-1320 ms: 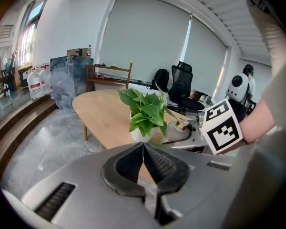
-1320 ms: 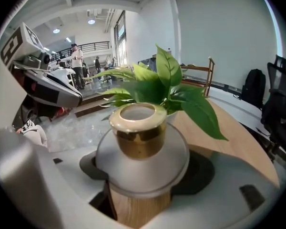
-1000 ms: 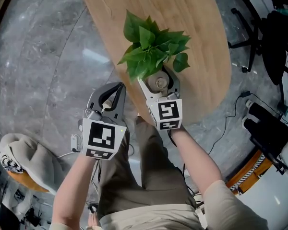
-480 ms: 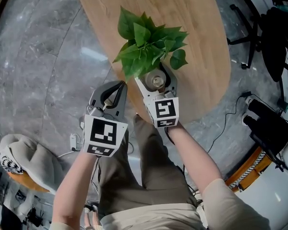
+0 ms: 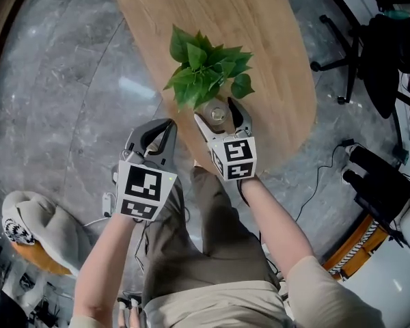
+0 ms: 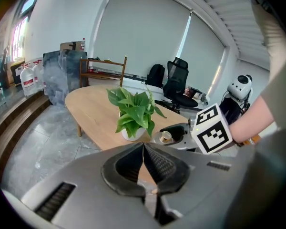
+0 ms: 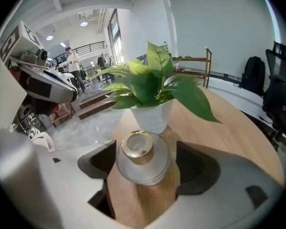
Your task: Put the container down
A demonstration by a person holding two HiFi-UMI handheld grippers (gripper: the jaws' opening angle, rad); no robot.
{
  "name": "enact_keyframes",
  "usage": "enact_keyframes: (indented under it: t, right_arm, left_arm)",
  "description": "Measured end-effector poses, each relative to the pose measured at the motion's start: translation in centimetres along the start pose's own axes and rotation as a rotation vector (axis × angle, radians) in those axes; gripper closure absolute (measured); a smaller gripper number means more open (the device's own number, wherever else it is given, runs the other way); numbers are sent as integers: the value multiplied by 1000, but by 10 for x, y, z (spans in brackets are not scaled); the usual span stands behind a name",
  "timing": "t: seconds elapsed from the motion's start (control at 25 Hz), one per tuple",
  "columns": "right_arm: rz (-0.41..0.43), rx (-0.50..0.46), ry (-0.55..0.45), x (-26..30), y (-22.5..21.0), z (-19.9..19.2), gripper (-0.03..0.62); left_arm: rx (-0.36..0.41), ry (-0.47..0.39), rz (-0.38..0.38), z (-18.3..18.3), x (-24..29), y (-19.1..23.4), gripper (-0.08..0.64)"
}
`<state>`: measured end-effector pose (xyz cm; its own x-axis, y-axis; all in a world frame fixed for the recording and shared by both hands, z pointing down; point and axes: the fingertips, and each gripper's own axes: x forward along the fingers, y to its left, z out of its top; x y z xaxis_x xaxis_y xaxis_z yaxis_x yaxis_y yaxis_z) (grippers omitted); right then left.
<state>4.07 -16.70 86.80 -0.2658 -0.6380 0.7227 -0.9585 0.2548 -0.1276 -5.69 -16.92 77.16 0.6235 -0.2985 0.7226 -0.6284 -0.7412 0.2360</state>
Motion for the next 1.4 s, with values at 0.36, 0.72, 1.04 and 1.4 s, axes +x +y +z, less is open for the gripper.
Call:
enact_keyframes:
  t: [0.36,0.72,1.04,1.4]
  right_arm:
    - [69,-85,-46,-80,27,71,258]
    - [4,-108,-159,-169,29,174,439]
    - [-7,-134,-236,-257,50,254,530]
    - [1,-347,-373,-362,102,335,578]
  left_arm:
    - [-8,-25,33,42,-68,-8,552]
    - [2,-127,101,120,-146,-20,552]
    - [61,-193,149,177,-227,-36,552]
    - [117,-310,191,223,-326,-74,552]
